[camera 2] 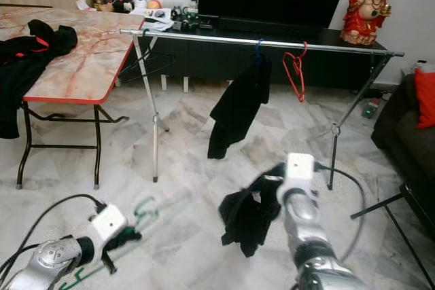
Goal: Hang hanger
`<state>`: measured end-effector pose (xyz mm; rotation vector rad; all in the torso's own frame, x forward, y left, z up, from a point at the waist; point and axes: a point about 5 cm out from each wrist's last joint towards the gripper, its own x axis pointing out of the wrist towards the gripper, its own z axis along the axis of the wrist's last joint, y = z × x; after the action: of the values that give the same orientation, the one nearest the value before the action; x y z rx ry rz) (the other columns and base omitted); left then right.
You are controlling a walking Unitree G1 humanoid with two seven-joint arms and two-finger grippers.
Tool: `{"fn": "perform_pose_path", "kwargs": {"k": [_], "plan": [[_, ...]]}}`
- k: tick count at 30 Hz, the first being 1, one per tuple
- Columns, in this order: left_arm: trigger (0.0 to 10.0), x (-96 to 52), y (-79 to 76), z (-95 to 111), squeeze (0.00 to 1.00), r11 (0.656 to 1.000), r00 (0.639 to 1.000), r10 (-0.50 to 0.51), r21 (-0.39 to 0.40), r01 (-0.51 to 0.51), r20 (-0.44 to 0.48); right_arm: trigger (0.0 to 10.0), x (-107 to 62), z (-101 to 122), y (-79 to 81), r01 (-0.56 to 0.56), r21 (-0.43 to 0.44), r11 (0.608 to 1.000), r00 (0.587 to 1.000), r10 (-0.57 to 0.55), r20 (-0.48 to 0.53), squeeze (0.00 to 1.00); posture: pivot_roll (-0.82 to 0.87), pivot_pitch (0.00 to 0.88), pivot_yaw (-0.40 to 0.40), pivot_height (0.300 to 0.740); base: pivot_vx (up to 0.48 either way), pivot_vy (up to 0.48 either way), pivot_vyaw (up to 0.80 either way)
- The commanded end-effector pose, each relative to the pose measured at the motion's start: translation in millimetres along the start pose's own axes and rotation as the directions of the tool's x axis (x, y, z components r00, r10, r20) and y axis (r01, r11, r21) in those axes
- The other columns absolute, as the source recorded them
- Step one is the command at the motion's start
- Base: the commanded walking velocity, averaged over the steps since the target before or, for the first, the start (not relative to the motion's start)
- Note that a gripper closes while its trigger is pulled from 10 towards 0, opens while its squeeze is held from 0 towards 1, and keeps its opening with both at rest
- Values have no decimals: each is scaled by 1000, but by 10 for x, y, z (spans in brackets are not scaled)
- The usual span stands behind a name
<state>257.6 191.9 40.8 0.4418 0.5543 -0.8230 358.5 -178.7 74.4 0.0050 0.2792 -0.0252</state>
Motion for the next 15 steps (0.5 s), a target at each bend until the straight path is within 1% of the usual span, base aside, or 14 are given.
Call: {"fn": "perform_pose_path", "kwargs": {"k": [1,6,7,12,15], "plan": [[10000,6,-144,96,0,991,991,-135,0,135,5,10000,40,107,120,-27,-15,1000,999,27,18,0,157,0,-117,740,0,0,0],[10000,16,-260,273,0,975,974,-220,-33,222,49,10000,57,140,357,-82,-17,996,996,82,14,0,163,0,-127,740,0,0,0],[10000,23,-275,316,0,974,972,-222,-32,225,71,10000,58,149,409,-96,-16,995,995,96,17,0,163,0,-129,740,0,0,0],[10000,50,-321,490,0,971,963,-225,-50,234,152,10000,57,187,551,-142,-12,990,989,143,34,0,165,0,-133,740,0,0,0],[10000,69,-336,537,0,974,965,-207,-54,218,162,10000,52,181,596,-159,-17,987,987,159,33,0,166,0,-136,740,0,0,0]]}}
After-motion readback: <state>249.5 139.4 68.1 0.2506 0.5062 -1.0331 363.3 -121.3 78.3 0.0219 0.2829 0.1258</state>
